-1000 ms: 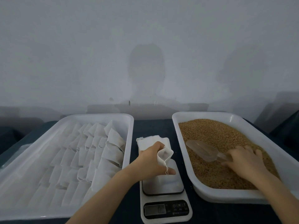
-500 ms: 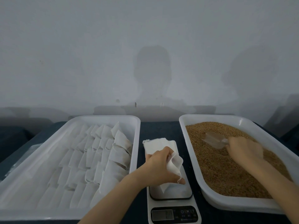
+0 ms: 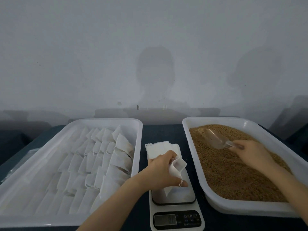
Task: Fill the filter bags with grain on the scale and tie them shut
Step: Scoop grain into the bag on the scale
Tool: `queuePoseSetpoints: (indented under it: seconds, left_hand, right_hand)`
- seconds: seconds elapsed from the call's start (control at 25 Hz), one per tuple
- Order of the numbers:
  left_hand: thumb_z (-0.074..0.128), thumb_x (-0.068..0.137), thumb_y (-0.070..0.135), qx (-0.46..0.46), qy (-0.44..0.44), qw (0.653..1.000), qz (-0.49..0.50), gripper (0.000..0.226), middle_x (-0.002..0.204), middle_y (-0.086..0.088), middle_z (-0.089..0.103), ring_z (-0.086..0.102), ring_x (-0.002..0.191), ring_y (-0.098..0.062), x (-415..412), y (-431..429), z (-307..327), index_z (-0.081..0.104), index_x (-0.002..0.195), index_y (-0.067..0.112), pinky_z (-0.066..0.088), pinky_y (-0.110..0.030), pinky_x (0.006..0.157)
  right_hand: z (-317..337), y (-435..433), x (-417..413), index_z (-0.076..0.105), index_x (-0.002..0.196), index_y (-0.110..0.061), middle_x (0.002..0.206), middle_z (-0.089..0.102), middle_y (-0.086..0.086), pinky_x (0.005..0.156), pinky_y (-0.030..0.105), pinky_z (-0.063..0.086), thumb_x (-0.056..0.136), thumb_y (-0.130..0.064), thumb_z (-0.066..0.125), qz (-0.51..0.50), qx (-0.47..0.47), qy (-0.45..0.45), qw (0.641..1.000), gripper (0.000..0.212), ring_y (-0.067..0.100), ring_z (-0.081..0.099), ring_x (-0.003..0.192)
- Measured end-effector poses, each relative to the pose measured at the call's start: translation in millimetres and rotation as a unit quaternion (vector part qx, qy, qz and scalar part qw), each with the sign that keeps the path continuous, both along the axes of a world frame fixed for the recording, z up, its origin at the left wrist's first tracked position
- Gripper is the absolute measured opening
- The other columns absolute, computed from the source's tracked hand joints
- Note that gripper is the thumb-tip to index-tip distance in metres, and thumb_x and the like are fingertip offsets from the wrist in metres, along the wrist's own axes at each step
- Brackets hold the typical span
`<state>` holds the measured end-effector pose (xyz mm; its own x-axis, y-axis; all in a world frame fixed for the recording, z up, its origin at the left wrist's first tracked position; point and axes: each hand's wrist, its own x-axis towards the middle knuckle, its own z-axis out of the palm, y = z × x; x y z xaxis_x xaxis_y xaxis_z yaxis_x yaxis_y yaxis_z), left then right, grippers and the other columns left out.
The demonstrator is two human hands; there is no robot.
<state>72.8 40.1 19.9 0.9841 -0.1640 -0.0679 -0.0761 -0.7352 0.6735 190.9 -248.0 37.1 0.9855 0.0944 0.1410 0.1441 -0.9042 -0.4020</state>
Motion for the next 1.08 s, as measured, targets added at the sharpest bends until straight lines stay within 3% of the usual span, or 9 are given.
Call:
queuePoseSetpoints:
  seconds: [0.2, 0.28, 0.4, 0.52, 0.64, 0.76, 0.88, 1.08]
  left_hand:
    - [0.076, 0.073, 0.051, 0.010, -0.003, 1.000, -0.001, 0.068, 0.110, 0.020, 0.043, 0.036, 0.098, -0.006, -0.3, -0.1, 0.9, 0.035, 0.126, 0.041, 0.031, -0.032, 0.092]
    - [0.076, 0.072, 0.052, 0.015, -0.002, 1.000, -0.001, 0.070, 0.113, 0.019, 0.042, 0.035, 0.101, -0.008, -0.8, -0.1, 0.0, 0.035, 0.129, 0.041, 0.029, -0.031, 0.091]
    - [0.075, 0.073, 0.052, 0.017, 0.003, 1.000, -0.001, 0.072, 0.116, 0.018, 0.042, 0.035, 0.104, -0.011, -0.8, 0.6, -1.0, 0.034, 0.131, 0.042, 0.029, -0.032, 0.092]
    - [0.076, 0.073, 0.052, 0.020, 0.008, 1.000, -0.002, 0.073, 0.118, 0.016, 0.042, 0.035, 0.107, -0.012, -1.2, 1.1, -1.3, 0.034, 0.132, 0.041, 0.031, -0.033, 0.096]
    - [0.076, 0.073, 0.052, 0.027, 0.008, 1.000, -0.005, 0.074, 0.122, 0.015, 0.044, 0.034, 0.106, -0.011, -0.9, 1.1, -0.5, 0.035, 0.133, 0.039, 0.030, -0.037, 0.102]
    - [0.076, 0.072, 0.052, 0.032, 0.013, 0.999, -0.006, 0.074, 0.126, 0.013, 0.044, 0.032, 0.105, -0.011, -0.6, 0.3, -0.1, 0.036, 0.133, 0.039, 0.029, -0.038, 0.103]
    - [0.076, 0.071, 0.053, 0.038, 0.005, 0.999, -0.007, 0.075, 0.127, 0.012, 0.045, 0.030, 0.104, -0.010, -0.6, 0.1, -1.6, 0.037, 0.133, 0.039, 0.027, -0.036, 0.100]
    - [0.075, 0.071, 0.055, 0.065, -0.006, 0.998, -0.018, 0.081, 0.130, 0.012, 0.041, 0.024, 0.105, -0.008, -0.3, 0.6, -4.6, 0.033, 0.138, 0.038, 0.018, -0.031, 0.098]
  right_hand:
    - [7.2, -37.7, -23.5, 0.063, 0.115, -0.033, 0.091, 0.065, -0.009, 0.057, 0.018, 0.037, 0.086, -0.035, 0.061, 0.008, 0.027, 0.012, 1.000, 0.028, -0.001, 0.053, 0.070]
    - [13.7, -50.0, -32.7, 0.063, 0.115, -0.033, 0.101, 0.067, -0.008, 0.067, 0.023, 0.041, 0.084, -0.033, 0.063, 0.013, 0.038, 0.034, 0.999, 0.030, -0.004, 0.051, 0.075]
    - [25.3, -60.9, -47.4, 0.060, 0.103, -0.045, 0.104, 0.068, -0.006, 0.085, 0.040, 0.046, 0.077, -0.037, 0.066, 0.006, 0.048, 0.048, 0.998, 0.028, 0.006, 0.055, 0.084]
    - [33.3, -69.5, -62.2, 0.058, 0.087, -0.063, 0.101, 0.067, -0.014, 0.093, 0.046, 0.045, 0.076, -0.036, 0.069, 0.017, 0.065, 0.056, 0.996, 0.031, 0.009, 0.057, 0.092]
    - [40.8, -69.2, -72.5, 0.056, 0.085, -0.072, 0.093, 0.065, -0.031, 0.090, 0.038, 0.046, 0.061, -0.058, 0.063, 0.058, 0.069, 0.053, 0.995, 0.029, 0.001, 0.058, 0.094]
    - [49.6, -51.0, -85.8, 0.057, 0.096, -0.068, 0.097, 0.062, -0.040, 0.079, 0.020, 0.044, 0.060, -0.061, 0.059, 0.118, 0.055, 0.070, 0.989, 0.036, -0.008, 0.061, 0.093]
    - [56.9, -31.5, -96.1, 0.056, 0.100, -0.067, 0.099, 0.063, -0.037, 0.075, 0.021, 0.045, 0.063, -0.063, 0.057, 0.172, 0.030, 0.077, 0.982, 0.038, -0.015, 0.055, 0.097]
    - [70.0, -12.5, -102.2, 0.055, 0.097, -0.069, 0.092, 0.063, -0.032, 0.072, 0.024, 0.046, 0.066, -0.060, 0.056, 0.217, -0.025, 0.079, 0.973, 0.032, -0.011, 0.056, 0.093]
